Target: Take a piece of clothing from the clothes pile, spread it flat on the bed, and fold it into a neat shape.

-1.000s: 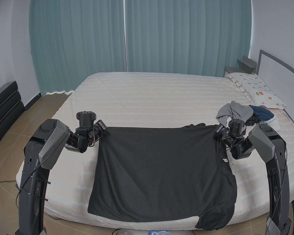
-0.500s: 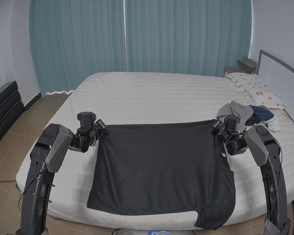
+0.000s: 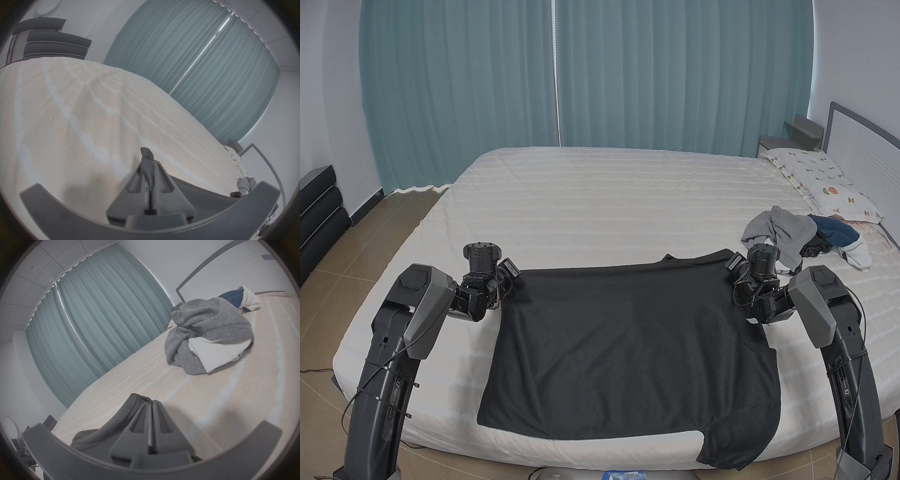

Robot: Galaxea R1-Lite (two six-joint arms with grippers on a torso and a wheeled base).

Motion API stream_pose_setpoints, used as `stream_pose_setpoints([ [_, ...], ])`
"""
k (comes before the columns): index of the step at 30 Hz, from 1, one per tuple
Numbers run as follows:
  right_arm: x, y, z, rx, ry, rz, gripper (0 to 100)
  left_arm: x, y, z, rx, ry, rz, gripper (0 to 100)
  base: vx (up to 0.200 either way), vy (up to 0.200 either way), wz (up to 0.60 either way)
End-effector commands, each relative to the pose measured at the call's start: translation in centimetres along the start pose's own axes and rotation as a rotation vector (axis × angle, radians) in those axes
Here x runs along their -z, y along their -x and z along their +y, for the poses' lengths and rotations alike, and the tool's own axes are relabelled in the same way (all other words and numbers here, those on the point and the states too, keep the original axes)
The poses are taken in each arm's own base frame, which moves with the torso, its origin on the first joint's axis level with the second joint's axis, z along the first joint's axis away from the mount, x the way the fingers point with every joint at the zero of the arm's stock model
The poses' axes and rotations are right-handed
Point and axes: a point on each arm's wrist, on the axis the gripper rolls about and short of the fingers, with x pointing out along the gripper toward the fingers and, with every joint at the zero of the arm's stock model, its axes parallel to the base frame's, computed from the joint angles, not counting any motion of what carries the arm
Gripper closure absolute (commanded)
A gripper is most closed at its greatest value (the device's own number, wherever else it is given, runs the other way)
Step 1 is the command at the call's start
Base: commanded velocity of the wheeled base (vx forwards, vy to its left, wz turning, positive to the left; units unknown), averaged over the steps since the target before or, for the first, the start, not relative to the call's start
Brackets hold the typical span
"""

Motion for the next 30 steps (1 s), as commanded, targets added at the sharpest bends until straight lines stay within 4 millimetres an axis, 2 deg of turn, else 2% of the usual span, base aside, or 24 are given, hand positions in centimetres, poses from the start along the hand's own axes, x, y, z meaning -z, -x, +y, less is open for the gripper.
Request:
stream_pose_setpoints([
  [1, 0.8, 0.0, -0.5, 0.012, 0.006, 0.02, 100, 0.3, 0.0, 0.1, -0.003, 0.0, 0.007, 0, 0.0, 0.0, 0.0],
  [3, 1.3, 0.2, -0.4, 0.01, 0.018, 0.03, 100, 0.6, 0.0, -0.1, -0.002, -0.001, 0.012, 0, 0.0, 0.0, 0.0],
  [4, 1.4, 0.2, -0.4, 0.011, 0.019, 0.031, 0, 0.4, 0.0, -0.1, -0.002, -0.001, 0.01, 0, 0.0, 0.0, 0.0],
  [9, 1.2, 0.8, -0.4, 0.024, 0.023, 0.05, 0, 0.5, 0.3, 0.0, -0.016, 0.003, 0.012, 0, 0.0, 0.0, 0.0],
  [11, 0.4, 1.4, 0.0, 0.027, 0.024, 0.054, 0, 0.4, 0.5, 0.1, -0.03, 0.01, 0.007, 0, 0.0, 0.0, 0.0],
  [13, -0.8, 2.7, 0.2, 0.031, 0.026, 0.078, 0, -0.9, 1.5, -0.4, -0.036, 0.021, -0.006, 0, 0.0, 0.0, 0.0],
  [14, -0.8, 2.7, 0.2, 0.031, 0.026, 0.078, 0, -0.9, 1.5, -0.4, -0.036, 0.021, -0.006, 0, 0.0, 0.0, 0.0],
  [15, -2.4, 4.3, 0.7, 0.033, 0.025, 0.09, 0, -2.1, 2.9, -0.4, -0.052, 0.033, -0.001, 0, 0.0, 0.0, 0.0],
  [17, -2.9, 4.7, 0.8, 0.031, 0.024, 0.094, 0, -2.6, 3.6, -0.5, -0.052, 0.034, 0.002, 0, 0.0, 0.0, 0.0],
  [18, -4.6, 6.0, 0.7, 0.034, 0.022, 0.102, 0, -4.0, 5.5, -0.6, -0.054, 0.038, 0.006, 0, 0.0, 0.0, 0.0],
  [19, -4.6, 6.0, 0.7, 0.034, 0.022, 0.102, 0, -4.0, 5.5, -0.6, -0.054, 0.038, 0.006, 0, 0.0, 0.0, 0.0],
  [20, -6.6, 7.5, 0.9, 0.035, 0.021, 0.102, 0, -5.4, 7.5, -0.7, -0.039, 0.045, 0.014, 0, 0.0, 0.0, 0.0],
  [23, -7.8, 10.3, 0.9, 0.037, 0.02, 0.142, 0, -6.9, 11.0, -0.4, -0.024, 0.056, 0.042, 0, 0.0, 0.0, 0.0],
  [27, -7.8, 15.6, 0.9, -0.019, 0.008, 0.258, 0, -6.4, 15.4, 0.3, -0.022, 0.061, 0.122, 0, 0.0, 0.0, 0.0],
  [28, -7.8, 15.6, 0.9, -0.019, 0.008, 0.258, 0, -6.4, 15.4, 0.3, -0.022, 0.061, 0.122, 0, 0.0, 0.0, 0.0],
  [29, -7.4, 18.3, 0.7, -0.085, 0.009, 0.317, 0, -5.2, 17.6, 1.1, -0.033, 0.066, 0.167, 0, 0.0, 0.0, 0.0],
  [30, -7.4, 19.0, 0.5, -0.104, 0.01, 0.327, 0, -4.8, 18.1, 1.3, -0.034, 0.067, 0.177, 0, 0.0, 0.0, 0.0],
])
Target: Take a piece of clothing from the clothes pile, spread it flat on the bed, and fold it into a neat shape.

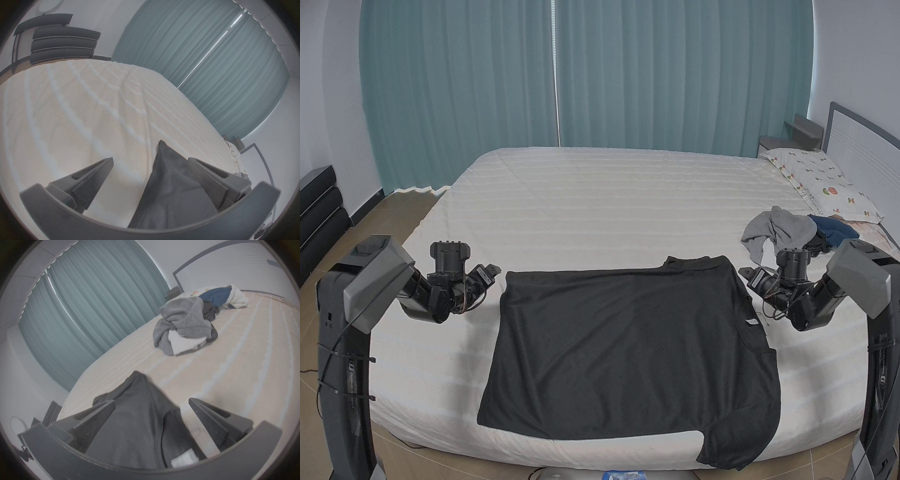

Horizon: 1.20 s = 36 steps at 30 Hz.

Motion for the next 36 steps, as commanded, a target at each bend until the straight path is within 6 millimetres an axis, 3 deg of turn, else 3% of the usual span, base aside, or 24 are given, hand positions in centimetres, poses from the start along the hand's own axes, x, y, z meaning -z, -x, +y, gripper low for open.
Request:
stream_pose_setpoints([
  [1, -1.0, 11.3, 0.5, -0.204, 0.005, 0.095, 0, 0.6, 10.9, 1.2, 0.044, 0.02, 0.068, 0, 0.0, 0.0, 0.0],
  [10, 3.1, 16.9, -2.0, -0.177, -0.006, 0.205, 0, 7.6, 17.6, 3.1, 0.124, 0.057, 0.136, 0, 0.0, 0.0, 0.0],
  [14, 5.1, 18.8, -2.9, -0.157, -0.004, 0.283, 0, 9.6, 19.3, 4.2, 0.128, 0.092, 0.182, 0, 0.0, 0.0, 0.0],
  [19, 7.1, 20.5, -2.8, -0.156, -0.102, 0.357, 0, 10.6, 19.5, 5.4, 0.113, 0.118, 0.24, 0, -0.08, 0.0, 0.0],
  [22, 7.5, 20.4, -2.5, -0.176, -0.215, 0.354, 0, 11.4, 19.3, 6.2, 0.083, 0.129, 0.292, 0, -0.2, 0.0, 0.0],
  [28, 9.7, 20.6, -4.1, -0.129, -0.236, 0.453, 0, 12.3, 18.3, 6.7, 0.068, 0.132, 0.316, 0, -0.033, 0.0, 0.0],
  [36, 9.9, 20.7, -3.7, -0.136, -0.284, 0.468, 0, 12.2, 18.5, 6.4, 0.089, 0.219, 0.299, 0, 0.0, -0.025, 0.0],
])
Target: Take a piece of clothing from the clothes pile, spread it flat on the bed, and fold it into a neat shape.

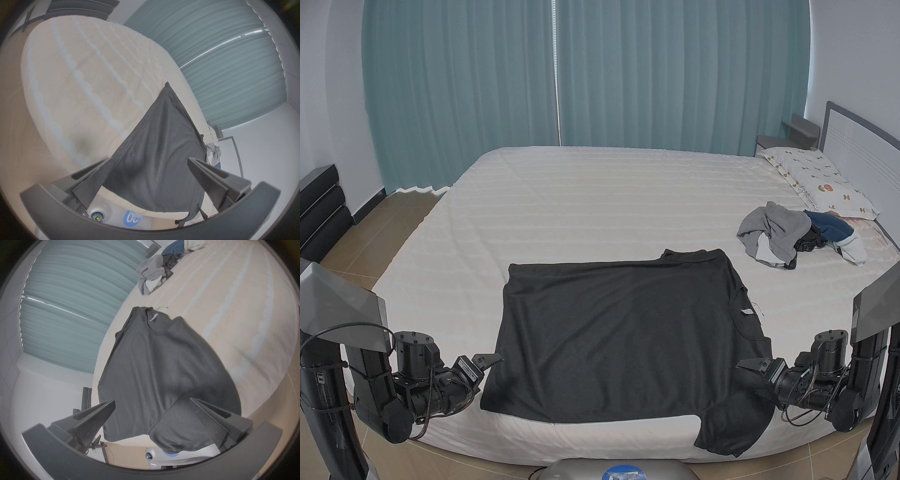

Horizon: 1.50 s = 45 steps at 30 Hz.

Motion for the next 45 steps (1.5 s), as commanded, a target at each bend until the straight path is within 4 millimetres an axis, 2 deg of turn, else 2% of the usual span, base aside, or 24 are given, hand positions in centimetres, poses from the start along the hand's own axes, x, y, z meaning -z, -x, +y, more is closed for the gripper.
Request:
stream_pose_setpoints([
  [1, 0.7, -0.2, -0.1, 0.005, -0.002, 0.025, 0, 0.5, -0.1, 0.3, -0.015, 0.022, 0.022, 0, 0.0, -0.2, 0.0],
  [9, 0.7, -0.2, -0.1, 0.006, -0.003, 0.025, 0, 2.0, 0.9, -0.5, 0.0, -0.008, 0.067, 0, 0.0, -0.2, 0.0],
  [14, 0.7, -0.2, 0.0, 0.005, -0.003, 0.021, 0, 2.0, 1.4, -0.8, 0.012, -0.014, 0.062, 0, 0.0, -0.2, 0.0],
  [23, 0.6, 0.0, 0.2, -0.002, 0.001, 0.01, 0, 1.9, 2.0, -1.1, 0.024, -0.018, 0.046, 0, 0.0, 0.0, 0.0],
  [34, 1.0, 0.6, 0.7, -0.012, 0.017, 0.015, 0, 2.2, 2.3, -1.3, 0.023, -0.027, 0.042, 0, -0.164, 0.0, 0.0],
  [38, 1.0, 0.6, 0.7, -0.009, 0.019, 0.012, 0, 1.8, 2.4, -1.4, 0.033, -0.036, 0.024, 0, 0.0, 0.0, 0.0],
  [42, 1.0, 0.6, 0.6, -0.006, 0.016, 0.009, 0, 0.6, 2.6, -1.6, 0.053, -0.031, -0.034, 0, 0.0, 0.0, 0.0],
  [43, 0.9, 0.6, 0.6, -0.003, 0.014, 0.008, 0, -0.4, 2.6, -1.5, 0.06, -0.048, -0.078, 0, 0.0, 0.0, 0.0],
  [45, 1.0, 0.5, 0.6, -0.003, 0.015, 0.011, 0, -1.1, 2.6, -1.3, 0.052, -0.087, -0.105, 0, 0.0, 0.0, 0.0],
])
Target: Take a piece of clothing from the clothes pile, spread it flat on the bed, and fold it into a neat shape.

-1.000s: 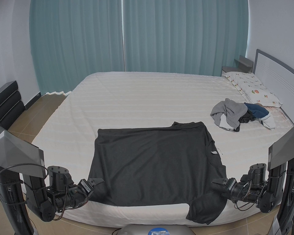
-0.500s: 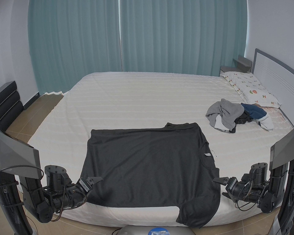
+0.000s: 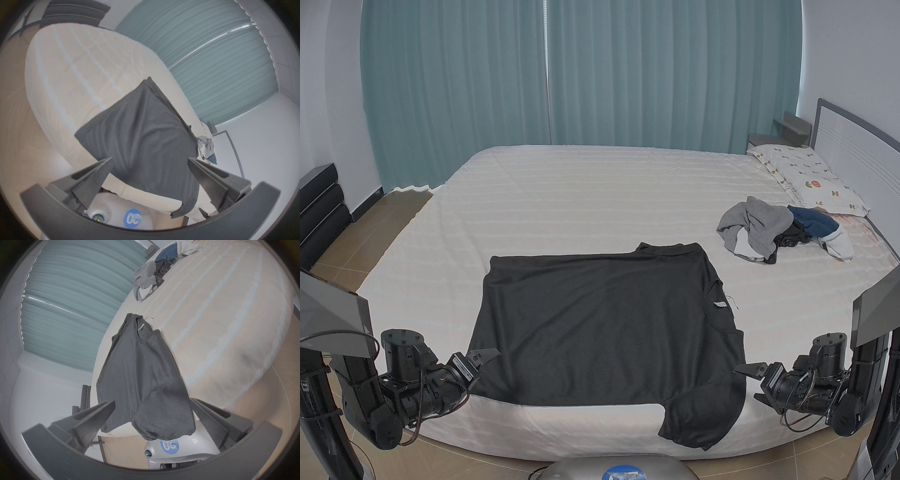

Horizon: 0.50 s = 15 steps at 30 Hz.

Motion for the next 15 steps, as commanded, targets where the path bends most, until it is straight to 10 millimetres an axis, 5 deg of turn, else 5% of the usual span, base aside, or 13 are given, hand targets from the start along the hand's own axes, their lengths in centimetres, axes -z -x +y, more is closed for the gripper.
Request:
stream_pose_setpoints([
  [1, 0.0, -0.1, 0.1, -0.011, 0.003, -0.006, 0, -1.8, 0.1, 0.4, -0.002, -0.052, -0.075, 0, 0.0, 0.0, 0.0],
  [15, 0.1, -0.4, -0.2, 0.002, 0.002, 0.005, 0, -2.1, 0.1, 4.6, -0.175, -0.021, -0.048, 0, 0.0, 0.0, 0.0],
])
